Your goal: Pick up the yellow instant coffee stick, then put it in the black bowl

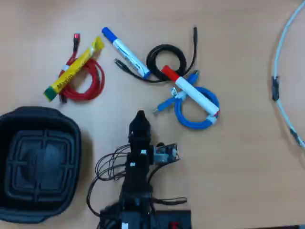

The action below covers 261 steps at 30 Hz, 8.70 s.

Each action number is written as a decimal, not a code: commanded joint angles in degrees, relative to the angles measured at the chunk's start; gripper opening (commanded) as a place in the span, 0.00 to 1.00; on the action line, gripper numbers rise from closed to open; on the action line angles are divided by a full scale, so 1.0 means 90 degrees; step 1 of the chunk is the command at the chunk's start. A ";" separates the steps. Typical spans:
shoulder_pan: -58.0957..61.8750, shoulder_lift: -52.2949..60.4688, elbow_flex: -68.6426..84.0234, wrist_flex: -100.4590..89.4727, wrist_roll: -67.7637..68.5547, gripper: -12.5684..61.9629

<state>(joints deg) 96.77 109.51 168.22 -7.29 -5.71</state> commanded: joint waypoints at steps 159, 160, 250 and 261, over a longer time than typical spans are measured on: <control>-0.4258 -0.6768 -1.4248 0.6592 -0.2070 0.55; -0.4258 -0.6777 -1.4248 0.6592 -0.2070 0.55; -0.6016 -0.2988 -1.4150 0.9873 -0.2363 0.08; -0.7578 -0.2607 -1.4141 1.0332 -0.2188 0.08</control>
<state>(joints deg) 30.06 81.91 45.26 85.78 -25.49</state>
